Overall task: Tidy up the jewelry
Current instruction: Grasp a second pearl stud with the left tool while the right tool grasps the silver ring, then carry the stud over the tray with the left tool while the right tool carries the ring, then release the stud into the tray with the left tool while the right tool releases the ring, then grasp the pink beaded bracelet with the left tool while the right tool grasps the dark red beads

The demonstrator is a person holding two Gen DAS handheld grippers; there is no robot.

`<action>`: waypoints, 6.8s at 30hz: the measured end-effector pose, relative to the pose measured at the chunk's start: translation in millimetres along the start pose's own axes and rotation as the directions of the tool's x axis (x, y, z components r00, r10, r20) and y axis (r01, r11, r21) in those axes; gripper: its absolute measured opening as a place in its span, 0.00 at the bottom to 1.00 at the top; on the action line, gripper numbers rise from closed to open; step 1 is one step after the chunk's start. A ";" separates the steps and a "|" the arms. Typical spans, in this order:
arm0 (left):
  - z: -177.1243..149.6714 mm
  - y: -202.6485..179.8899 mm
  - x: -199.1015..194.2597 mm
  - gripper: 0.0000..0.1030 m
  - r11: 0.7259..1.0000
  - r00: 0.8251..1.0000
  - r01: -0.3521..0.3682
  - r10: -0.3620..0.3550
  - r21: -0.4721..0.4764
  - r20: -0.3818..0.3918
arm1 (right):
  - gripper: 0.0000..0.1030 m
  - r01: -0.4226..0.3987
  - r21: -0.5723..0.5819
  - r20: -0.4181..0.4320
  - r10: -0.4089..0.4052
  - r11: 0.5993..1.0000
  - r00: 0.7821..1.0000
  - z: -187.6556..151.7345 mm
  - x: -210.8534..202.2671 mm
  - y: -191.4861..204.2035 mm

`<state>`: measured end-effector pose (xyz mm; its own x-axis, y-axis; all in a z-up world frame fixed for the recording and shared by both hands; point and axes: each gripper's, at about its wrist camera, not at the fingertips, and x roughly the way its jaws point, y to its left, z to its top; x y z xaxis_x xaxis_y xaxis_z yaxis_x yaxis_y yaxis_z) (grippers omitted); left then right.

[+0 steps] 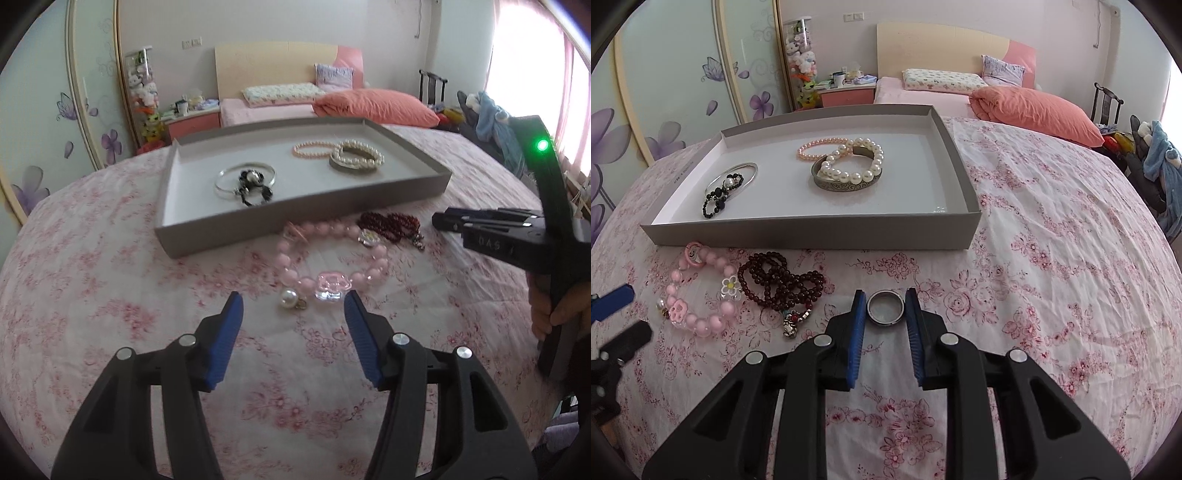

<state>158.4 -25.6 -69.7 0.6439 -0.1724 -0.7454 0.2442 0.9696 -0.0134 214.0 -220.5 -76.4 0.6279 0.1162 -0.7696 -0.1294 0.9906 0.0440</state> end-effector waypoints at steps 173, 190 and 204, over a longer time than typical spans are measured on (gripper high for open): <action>19.2 71.4 -11.9 0.40 0.967 0.992 -0.063 0.087 -0.249 0.087 | 0.37 -0.139 -0.033 0.045 0.140 0.990 0.989 -10.6 -21.9 27.1; 16.1 73.0 -1.6 0.43 0.963 0.994 -0.074 0.093 -0.260 0.061 | 0.61 -0.080 -0.095 -0.018 0.079 0.992 0.997 -7.4 -0.5 44.6; 17.8 66.3 1.9 0.45 0.969 0.996 -0.064 0.078 -0.238 0.048 | 0.13 -0.091 -0.114 -0.009 0.091 0.989 0.996 -1.1 1.2 51.8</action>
<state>188.7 35.2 -60.1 0.6947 -0.1045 -0.7117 0.0229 0.9921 -0.1234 207.1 -169.1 -75.8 0.6070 0.2048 -0.7679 -0.2724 0.9613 0.0410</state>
